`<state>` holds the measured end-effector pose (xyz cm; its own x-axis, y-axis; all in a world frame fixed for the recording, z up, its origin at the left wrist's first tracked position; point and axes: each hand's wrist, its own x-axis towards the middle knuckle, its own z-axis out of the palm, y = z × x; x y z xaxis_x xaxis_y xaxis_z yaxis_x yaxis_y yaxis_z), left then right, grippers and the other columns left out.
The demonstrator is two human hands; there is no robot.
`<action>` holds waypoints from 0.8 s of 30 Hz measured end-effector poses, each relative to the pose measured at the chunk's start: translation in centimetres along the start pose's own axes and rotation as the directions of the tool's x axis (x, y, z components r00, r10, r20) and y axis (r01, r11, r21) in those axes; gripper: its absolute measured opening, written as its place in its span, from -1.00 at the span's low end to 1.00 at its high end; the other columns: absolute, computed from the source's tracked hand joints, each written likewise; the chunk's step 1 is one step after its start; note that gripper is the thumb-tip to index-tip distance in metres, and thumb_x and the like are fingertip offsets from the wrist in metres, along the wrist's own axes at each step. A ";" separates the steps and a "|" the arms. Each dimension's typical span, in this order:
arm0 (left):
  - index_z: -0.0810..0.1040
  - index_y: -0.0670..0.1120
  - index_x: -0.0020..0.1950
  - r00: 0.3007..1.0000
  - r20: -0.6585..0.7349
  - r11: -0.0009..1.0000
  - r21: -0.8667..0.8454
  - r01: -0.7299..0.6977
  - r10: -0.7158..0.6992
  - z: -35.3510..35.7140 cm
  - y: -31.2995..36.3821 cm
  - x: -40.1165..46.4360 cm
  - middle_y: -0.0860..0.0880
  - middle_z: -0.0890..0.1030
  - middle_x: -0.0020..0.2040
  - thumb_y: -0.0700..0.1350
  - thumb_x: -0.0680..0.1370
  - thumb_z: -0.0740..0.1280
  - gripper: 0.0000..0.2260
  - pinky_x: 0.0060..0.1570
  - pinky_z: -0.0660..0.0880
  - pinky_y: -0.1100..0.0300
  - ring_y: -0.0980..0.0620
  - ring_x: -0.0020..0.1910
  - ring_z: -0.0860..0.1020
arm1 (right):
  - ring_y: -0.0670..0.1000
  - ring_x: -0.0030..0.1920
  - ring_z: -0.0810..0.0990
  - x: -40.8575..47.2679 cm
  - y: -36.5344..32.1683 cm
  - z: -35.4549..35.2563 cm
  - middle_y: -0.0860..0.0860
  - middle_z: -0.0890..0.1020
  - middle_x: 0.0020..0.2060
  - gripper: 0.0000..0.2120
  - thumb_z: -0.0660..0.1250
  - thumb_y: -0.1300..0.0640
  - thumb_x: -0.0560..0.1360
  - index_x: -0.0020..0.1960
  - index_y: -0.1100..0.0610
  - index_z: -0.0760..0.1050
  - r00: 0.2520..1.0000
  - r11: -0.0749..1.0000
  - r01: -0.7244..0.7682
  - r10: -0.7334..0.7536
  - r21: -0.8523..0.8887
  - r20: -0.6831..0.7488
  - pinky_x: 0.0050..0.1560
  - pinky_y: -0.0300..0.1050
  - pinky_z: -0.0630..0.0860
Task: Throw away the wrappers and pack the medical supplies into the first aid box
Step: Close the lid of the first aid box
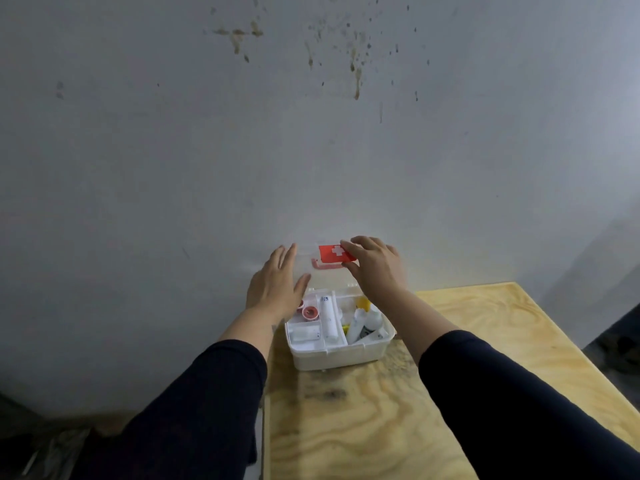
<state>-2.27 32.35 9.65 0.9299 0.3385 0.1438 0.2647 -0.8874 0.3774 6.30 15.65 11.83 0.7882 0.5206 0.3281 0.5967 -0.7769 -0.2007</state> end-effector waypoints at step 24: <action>-0.16 -0.04 0.57 0.995 0.090 0.991 0.131 0.038 -0.050 8.8 -0.2 -12.8 -0.07 -0.23 0.58 0.07 0.62 0.10 -0.37 0.50 -0.12 -0.10 -0.07 0.57 -0.13 | 0.16 0.30 0.45 -14.1 1.4 6.8 0.08 0.49 0.27 -0.52 0.41 -0.02 0.42 0.31 0.03 0.44 0.991 0.996 0.071 -0.064 -0.058 0.114 0.12 0.10 0.52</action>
<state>-11.99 25.45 -0.27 0.9349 0.3525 0.0419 0.3305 -0.9073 0.2599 -2.93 9.67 0.62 0.7602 0.6066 0.2327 0.6417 -0.7570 -0.1229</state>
